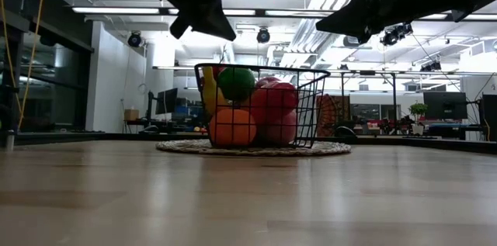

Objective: Build produce basket
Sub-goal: Put the top purple grapes into the black wire basket, then put the corn into the black wire basket

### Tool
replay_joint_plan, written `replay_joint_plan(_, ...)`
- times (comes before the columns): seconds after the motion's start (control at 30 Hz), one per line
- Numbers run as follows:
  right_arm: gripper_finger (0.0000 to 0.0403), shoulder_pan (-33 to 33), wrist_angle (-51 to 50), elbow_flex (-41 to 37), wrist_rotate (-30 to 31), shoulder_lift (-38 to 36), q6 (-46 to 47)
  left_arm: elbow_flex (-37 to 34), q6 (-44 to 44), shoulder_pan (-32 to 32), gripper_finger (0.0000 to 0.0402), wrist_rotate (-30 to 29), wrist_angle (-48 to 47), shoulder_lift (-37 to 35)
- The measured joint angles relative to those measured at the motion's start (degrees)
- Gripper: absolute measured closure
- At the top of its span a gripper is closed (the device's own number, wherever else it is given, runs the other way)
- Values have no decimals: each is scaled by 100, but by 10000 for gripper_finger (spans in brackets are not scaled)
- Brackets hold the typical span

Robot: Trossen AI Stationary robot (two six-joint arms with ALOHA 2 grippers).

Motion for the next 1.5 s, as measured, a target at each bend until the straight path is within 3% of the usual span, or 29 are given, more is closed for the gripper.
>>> replay_joint_plan(0.33,402,1,0,0,0,0,0,0,10,2,383,0,-32,0)
replay_joint_plan(0.73,402,1,0,2,0,2,-13,0,322,2,272,-13,24,-117)
replay_joint_plan(0.97,402,-1,-4,0,0,0,-15,152,685,22,223,79,-147,-904)
replay_joint_plan(1.1,402,1,-16,0,-1,1,-15,145,764,-51,212,520,-131,-1550)
replay_joint_plan(1.3,402,0,-40,0,0,0,-15,-794,854,-795,212,641,983,-2439)
replay_joint_plan(1.5,402,1,-39,2,-1,0,-2,-2555,1172,-1777,212,-62,2977,-3137)
